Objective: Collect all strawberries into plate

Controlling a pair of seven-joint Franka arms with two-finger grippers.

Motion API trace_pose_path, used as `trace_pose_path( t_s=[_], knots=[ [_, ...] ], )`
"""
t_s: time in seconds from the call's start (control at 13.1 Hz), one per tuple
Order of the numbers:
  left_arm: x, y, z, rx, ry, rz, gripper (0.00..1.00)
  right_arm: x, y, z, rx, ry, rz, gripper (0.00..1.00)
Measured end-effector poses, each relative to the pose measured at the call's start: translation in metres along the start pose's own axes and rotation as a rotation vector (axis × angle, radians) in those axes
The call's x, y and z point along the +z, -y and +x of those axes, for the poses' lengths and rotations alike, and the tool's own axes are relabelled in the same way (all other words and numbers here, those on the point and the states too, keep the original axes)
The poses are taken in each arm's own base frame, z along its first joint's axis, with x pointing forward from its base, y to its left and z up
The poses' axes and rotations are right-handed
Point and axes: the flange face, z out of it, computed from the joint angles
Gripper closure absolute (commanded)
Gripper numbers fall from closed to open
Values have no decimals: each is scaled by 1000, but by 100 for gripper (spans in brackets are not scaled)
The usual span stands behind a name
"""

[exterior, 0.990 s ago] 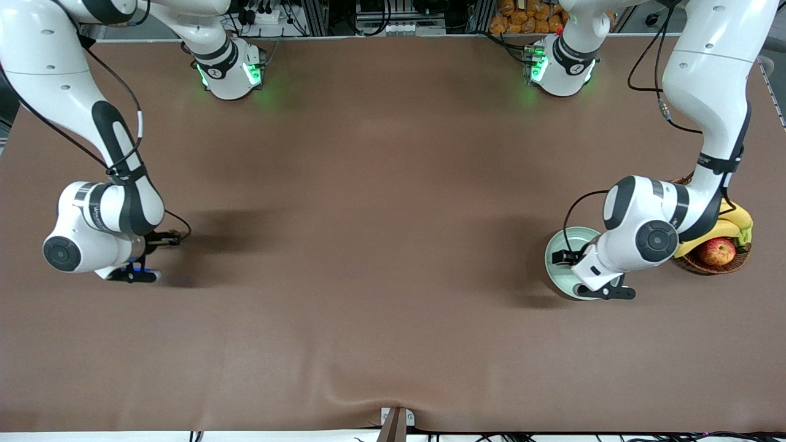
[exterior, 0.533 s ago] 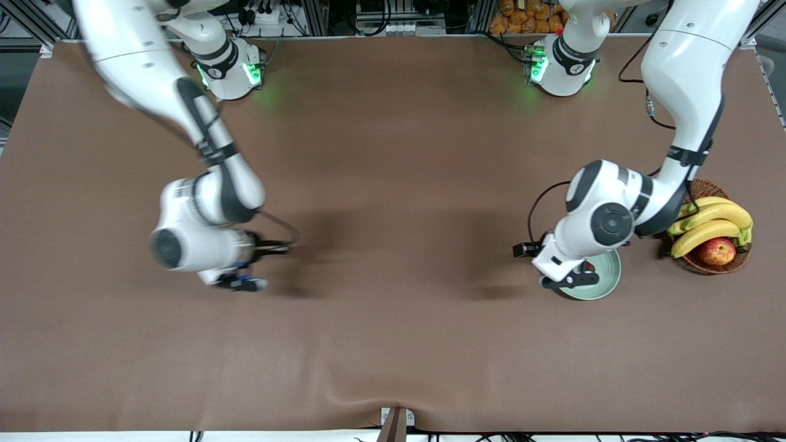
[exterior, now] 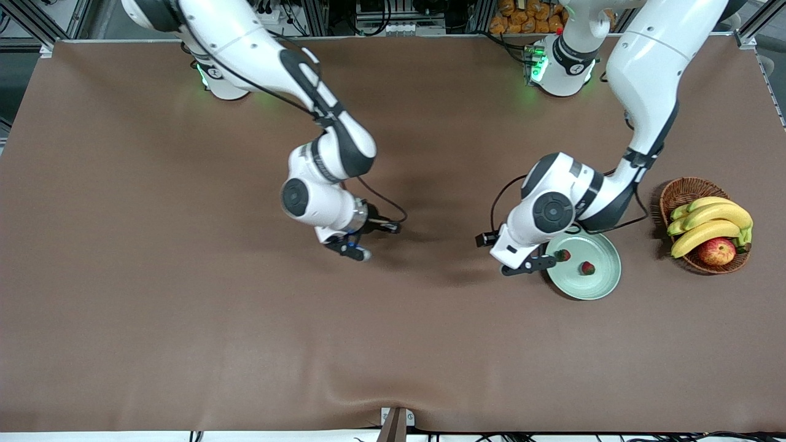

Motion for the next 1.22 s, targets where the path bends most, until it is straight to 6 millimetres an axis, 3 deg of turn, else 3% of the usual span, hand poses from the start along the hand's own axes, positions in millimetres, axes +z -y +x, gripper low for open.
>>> trace_pose_path(
  t_s=[0.08, 0.23, 0.3, 0.46, 0.61, 0.91, 1.22],
  knots=[
    [4, -5, -3, -12, 2, -2, 0, 18, 6, -12, 3, -22, 26, 94],
    [8, -14, -8, -45, 1, -6, 0, 43, 18, -28, -12, -71, 65, 71],
    [9, -20, -12, -60, -2, -9, 0, 53, 24, -35, -23, -77, 74, 53],
    [11, -33, -20, -81, -11, -19, 0, 65, 31, -42, -34, -86, 85, 19],
    [14, -44, -26, -91, -16, -28, 0, 66, 31, -37, -32, -93, 86, 0],
    [19, -48, -29, -95, -14, -33, 0, 52, 23, -10, -2, -115, 89, 0],
    [16, -77, -37, -186, -48, -93, 0, 5, -7, 54, 100, -37, 62, 0]
  ],
)
